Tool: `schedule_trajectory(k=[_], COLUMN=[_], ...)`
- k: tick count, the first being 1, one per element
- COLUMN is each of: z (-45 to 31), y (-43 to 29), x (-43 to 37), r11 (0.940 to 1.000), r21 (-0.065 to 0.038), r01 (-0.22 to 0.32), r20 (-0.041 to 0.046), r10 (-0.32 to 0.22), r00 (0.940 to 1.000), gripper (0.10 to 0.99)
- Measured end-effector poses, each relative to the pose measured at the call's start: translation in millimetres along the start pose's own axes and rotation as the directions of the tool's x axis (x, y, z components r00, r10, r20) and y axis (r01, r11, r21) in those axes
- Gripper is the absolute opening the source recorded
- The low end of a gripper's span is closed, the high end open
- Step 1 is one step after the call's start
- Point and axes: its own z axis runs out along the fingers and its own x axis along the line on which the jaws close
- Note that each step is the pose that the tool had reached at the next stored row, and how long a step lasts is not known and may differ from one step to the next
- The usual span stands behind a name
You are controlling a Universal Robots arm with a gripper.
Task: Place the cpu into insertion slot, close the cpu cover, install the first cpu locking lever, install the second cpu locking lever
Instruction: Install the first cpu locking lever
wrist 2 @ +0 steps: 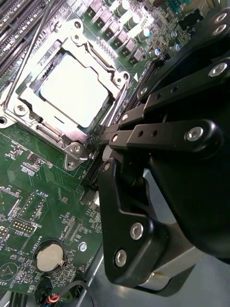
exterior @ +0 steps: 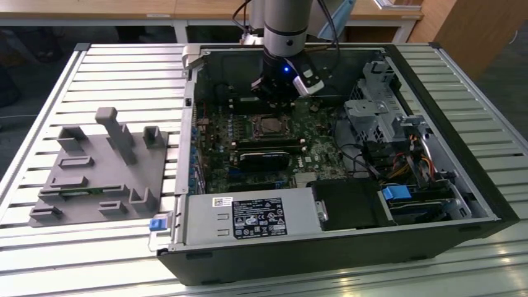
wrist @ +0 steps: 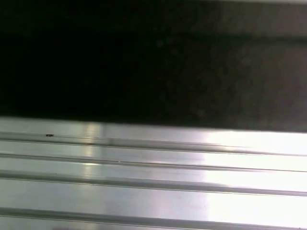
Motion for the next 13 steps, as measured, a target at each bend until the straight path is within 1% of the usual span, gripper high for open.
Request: schedule_trajectory(k=[10, 13], z=[-2.3, -2.3], y=[0.1, 0.1], x=[-0.4, -0.8], r11=[1.0, 1.0], r21=[0.0, 0.003], r01=[0.0, -0.001], r20=[0.0001, 0.0], r10=[0.0, 0.001], r00=[1.0, 1.0], gripper=[0.106, 0.106])
